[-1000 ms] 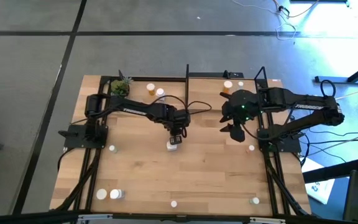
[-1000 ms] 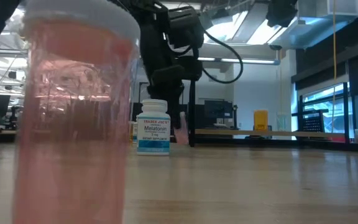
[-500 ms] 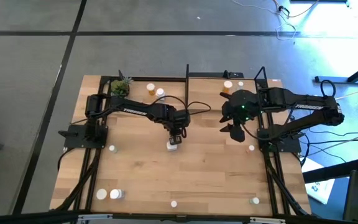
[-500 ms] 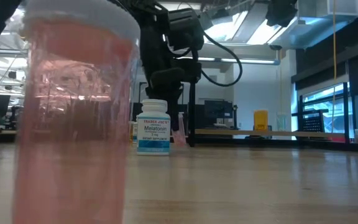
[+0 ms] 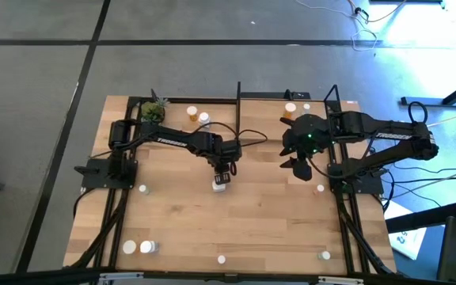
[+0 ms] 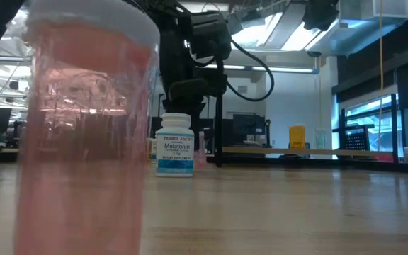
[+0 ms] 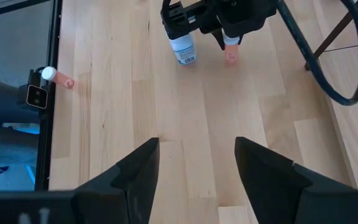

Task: Pick and place medicine bottles onto shelf by color
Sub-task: Put the top left pink pill bottle on the shelf

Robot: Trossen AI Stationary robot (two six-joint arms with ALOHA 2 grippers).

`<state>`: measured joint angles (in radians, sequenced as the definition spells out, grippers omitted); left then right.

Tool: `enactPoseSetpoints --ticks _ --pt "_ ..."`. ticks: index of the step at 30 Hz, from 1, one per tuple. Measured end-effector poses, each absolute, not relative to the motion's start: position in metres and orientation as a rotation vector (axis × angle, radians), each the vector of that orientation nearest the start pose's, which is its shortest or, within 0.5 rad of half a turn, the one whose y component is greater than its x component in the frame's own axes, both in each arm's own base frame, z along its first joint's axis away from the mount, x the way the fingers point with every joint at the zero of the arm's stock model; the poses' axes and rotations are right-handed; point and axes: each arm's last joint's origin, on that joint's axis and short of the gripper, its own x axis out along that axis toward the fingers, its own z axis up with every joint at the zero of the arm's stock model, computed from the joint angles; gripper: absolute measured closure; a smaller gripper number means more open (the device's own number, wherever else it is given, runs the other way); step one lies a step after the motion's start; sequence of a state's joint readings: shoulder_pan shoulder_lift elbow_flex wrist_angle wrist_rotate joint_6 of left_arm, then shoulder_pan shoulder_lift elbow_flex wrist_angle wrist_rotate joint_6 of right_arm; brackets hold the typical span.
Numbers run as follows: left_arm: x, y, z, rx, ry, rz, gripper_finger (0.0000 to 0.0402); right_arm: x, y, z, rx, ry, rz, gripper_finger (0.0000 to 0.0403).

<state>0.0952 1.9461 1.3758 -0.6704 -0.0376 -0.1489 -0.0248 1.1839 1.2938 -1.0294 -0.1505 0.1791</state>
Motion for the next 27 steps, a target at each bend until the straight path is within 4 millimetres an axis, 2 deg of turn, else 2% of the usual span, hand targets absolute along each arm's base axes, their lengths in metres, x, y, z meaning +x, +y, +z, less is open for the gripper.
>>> enactPoseSetpoints --ticks 21,27 --pt "0.3804 0.0357 0.1745 -0.166 1.278 0.246 0.0307 0.2158 -0.0010 0.3579 0.247 0.925 0.034 0.0192" --pt "0.3804 0.0356 0.1745 -0.166 1.278 0.246 0.0284 0.2158 -0.0010 0.3578 0.246 0.926 0.034 0.0192"
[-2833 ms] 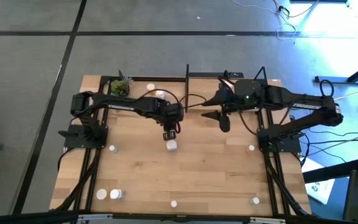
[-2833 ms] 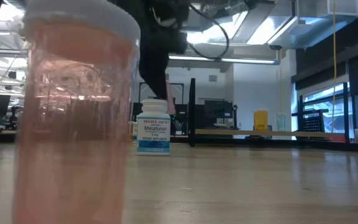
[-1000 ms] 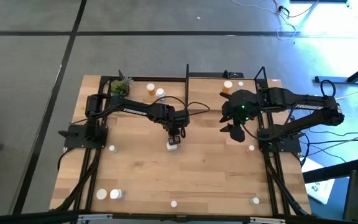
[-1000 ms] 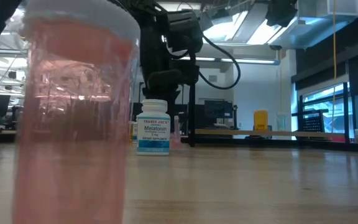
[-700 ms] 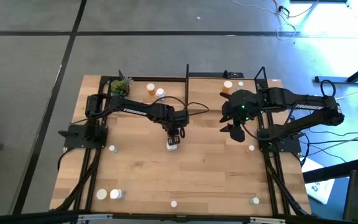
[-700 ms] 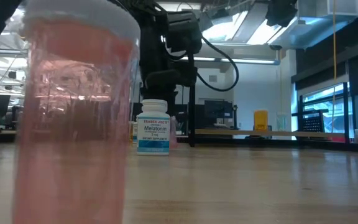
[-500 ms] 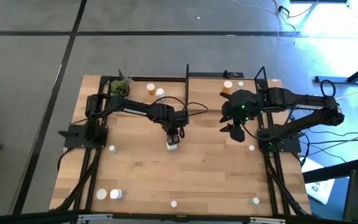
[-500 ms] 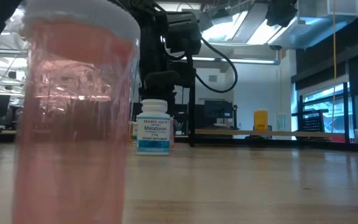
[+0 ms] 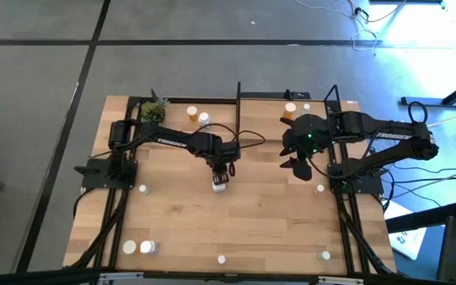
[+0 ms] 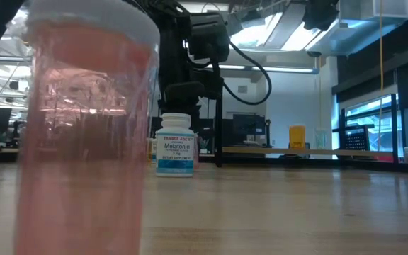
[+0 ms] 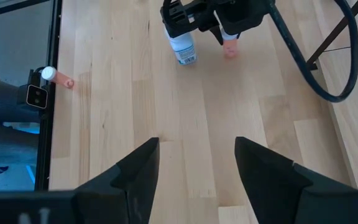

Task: Pick and place medicine bottles onto shelf by color
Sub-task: Put the top left pink pill bottle on the shelf

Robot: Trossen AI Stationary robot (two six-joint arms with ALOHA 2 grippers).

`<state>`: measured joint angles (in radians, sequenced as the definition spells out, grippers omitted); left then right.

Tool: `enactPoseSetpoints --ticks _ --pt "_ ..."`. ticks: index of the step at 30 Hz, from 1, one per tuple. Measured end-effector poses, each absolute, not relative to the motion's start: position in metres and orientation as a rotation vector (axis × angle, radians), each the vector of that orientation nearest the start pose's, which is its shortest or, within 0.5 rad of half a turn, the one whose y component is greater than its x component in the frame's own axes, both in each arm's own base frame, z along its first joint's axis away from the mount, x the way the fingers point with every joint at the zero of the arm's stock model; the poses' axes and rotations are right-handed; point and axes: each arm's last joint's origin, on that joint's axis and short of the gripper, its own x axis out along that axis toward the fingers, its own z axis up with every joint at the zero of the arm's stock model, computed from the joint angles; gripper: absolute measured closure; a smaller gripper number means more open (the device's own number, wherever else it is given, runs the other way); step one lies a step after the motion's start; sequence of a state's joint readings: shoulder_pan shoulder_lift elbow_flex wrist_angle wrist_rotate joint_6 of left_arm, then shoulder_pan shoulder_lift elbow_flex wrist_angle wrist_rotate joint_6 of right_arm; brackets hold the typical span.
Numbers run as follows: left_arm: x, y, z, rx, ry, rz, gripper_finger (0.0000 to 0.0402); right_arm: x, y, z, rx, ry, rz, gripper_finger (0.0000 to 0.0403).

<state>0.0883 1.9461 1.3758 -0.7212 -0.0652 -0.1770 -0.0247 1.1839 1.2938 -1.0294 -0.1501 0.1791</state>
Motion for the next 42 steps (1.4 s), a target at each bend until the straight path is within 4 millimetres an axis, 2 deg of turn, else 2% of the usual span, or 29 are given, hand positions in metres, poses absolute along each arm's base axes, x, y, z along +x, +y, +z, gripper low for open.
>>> enactPoseSetpoints --ticks 14,27,34,42 --pt "0.380 0.036 0.175 -0.153 1.280 0.228 0.0208 0.216 -0.001 0.358 0.246 0.926 0.034 0.0192" --pt "0.372 0.036 0.198 -0.110 1.240 0.265 0.0202 0.216 -0.001 0.358 0.246 0.925 0.034 0.0192" --pt "0.358 0.034 0.221 -0.095 1.234 0.300 0.0202 0.218 -0.001 0.359 0.245 0.902 0.037 0.0192" --pt "0.334 0.021 0.268 -0.020 1.109 0.428 0.0202 0.218 -0.001 0.360 0.244 0.893 0.037 0.0192"
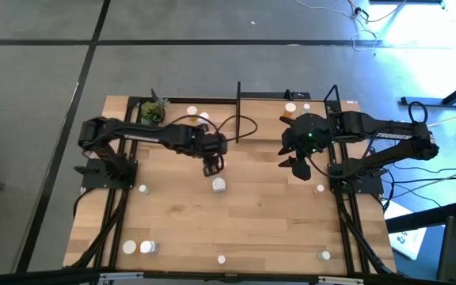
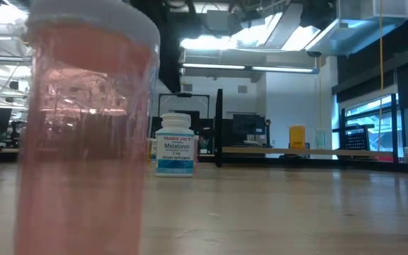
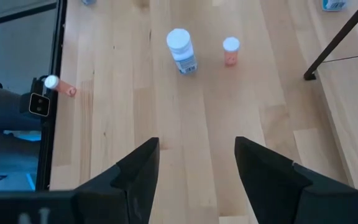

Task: Pick and place medicine bottles onto shelf by color
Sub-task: Put the top left pink pill bottle on the shelf

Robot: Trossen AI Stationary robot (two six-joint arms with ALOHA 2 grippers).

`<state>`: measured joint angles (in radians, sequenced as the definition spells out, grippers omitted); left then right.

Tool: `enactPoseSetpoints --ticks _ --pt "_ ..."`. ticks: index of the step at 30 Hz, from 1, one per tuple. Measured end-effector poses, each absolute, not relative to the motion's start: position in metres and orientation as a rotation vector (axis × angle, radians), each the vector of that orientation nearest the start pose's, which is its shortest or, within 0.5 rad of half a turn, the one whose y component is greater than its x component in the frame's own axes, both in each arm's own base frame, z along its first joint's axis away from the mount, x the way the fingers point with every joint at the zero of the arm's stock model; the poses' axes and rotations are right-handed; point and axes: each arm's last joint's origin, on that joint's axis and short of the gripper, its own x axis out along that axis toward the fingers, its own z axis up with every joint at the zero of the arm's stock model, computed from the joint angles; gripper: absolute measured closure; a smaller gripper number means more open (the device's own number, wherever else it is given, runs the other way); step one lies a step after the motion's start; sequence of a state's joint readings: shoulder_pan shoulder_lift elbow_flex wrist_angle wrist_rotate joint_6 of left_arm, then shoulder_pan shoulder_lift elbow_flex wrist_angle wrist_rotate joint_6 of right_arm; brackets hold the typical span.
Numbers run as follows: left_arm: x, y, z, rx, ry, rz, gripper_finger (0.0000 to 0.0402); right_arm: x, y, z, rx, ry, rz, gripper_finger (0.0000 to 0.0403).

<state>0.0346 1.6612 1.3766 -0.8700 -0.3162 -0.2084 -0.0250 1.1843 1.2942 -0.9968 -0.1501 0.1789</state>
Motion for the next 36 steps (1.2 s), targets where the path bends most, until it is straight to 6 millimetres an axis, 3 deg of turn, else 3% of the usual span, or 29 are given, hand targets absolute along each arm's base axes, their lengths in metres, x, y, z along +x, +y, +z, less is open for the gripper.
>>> enactPoseSetpoints --ticks 9,17,25,36 --pt "0.302 0.003 0.307 -0.094 1.022 0.424 0.0202 0.219 -0.001 0.360 0.244 0.885 0.038 0.0192" --pt "0.262 -0.003 0.337 -0.164 0.986 0.464 0.0202 0.219 -0.001 0.361 0.243 0.879 0.039 0.0192" --pt "0.234 -0.019 0.355 -0.146 0.967 0.404 0.0202 0.220 -0.001 0.361 0.243 0.868 0.040 0.0192" --pt "0.207 -0.038 0.363 -0.214 0.959 0.406 0.0202 0.224 -0.001 0.365 0.237 0.815 0.047 0.0192"
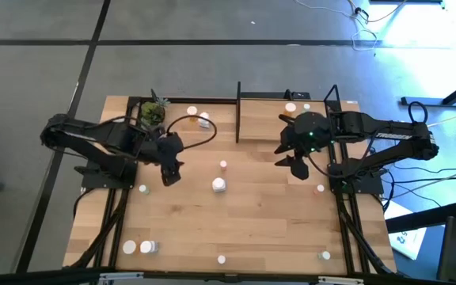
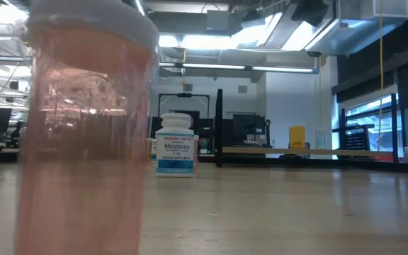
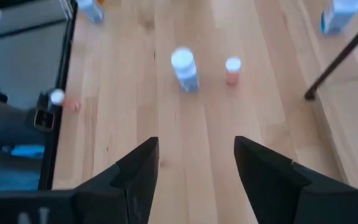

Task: Pick and place medicine bottles onto shelf by color
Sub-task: Put the top left pink pill bottle on the shelf

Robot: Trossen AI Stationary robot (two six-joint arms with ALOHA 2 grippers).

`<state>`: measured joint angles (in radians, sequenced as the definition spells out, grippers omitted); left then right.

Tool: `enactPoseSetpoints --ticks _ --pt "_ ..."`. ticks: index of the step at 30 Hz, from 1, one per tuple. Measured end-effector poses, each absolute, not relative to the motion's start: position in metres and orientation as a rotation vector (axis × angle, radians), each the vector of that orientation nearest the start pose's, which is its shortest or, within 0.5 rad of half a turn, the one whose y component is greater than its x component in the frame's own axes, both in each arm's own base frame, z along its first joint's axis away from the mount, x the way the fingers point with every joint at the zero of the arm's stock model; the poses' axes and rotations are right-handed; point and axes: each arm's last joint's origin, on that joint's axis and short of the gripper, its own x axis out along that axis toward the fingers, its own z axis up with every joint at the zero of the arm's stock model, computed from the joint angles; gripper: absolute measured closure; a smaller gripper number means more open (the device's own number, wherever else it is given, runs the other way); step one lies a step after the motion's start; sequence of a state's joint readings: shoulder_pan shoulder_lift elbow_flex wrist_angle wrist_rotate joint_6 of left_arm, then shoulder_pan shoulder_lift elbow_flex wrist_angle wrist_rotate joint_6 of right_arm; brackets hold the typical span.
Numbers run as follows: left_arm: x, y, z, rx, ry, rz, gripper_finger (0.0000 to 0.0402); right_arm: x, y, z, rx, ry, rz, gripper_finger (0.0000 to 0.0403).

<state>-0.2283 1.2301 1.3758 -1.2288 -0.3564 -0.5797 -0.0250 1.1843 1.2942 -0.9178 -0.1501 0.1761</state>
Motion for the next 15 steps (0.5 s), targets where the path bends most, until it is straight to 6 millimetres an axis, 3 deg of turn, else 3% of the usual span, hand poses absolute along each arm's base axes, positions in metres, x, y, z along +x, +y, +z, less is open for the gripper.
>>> enactPoseSetpoints --ticks 12,15 --pt "0.201 -0.051 0.362 -0.246 0.944 0.457 0.0202 0.248 -0.004 0.384 0.354 0.525 0.016 0.0192" --pt "0.201 -0.051 0.363 -0.243 0.931 0.474 0.0202 0.257 -0.004 0.378 0.329 0.543 0.020 0.0192"
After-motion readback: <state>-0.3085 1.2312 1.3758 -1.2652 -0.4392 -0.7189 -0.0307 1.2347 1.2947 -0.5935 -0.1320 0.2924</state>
